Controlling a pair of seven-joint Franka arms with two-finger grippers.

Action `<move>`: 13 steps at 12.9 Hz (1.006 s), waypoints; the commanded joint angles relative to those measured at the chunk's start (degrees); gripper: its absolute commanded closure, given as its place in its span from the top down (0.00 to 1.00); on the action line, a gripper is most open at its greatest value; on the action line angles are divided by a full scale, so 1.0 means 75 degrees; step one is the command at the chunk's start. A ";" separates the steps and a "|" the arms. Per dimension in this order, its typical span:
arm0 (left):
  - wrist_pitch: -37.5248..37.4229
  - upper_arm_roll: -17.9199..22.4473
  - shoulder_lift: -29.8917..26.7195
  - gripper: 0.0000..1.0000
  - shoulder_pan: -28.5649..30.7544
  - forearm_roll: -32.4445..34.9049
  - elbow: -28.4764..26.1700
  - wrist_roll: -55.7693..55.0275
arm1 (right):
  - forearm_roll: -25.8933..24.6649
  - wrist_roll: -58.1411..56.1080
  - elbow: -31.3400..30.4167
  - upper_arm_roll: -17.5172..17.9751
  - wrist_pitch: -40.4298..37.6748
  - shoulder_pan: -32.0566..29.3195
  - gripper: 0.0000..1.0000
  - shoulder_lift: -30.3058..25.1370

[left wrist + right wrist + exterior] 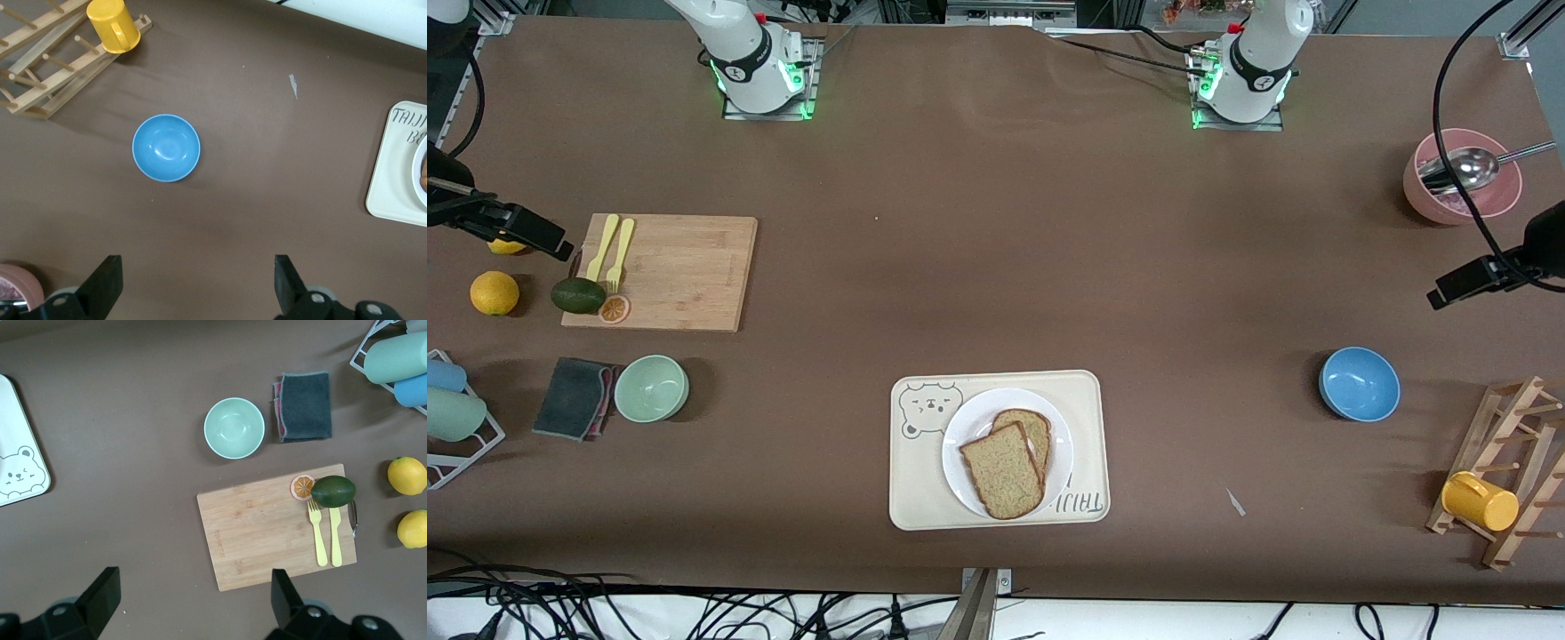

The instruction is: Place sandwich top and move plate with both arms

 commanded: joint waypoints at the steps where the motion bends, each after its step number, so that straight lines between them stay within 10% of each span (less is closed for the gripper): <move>1: 0.0091 -0.0078 -0.0838 1.00 -0.0001 0.0267 -0.1007 -0.0021 | 0.0050 0.0097 0.0146 0.0004 -0.0145 0.0075 1.00 0.0026; 13: -0.0132 -0.0148 -0.1601 1.00 0.0081 0.0408 -0.1829 0.0483 | 0.0109 0.0073 0.0146 -0.0007 -0.0133 0.0064 1.00 0.0026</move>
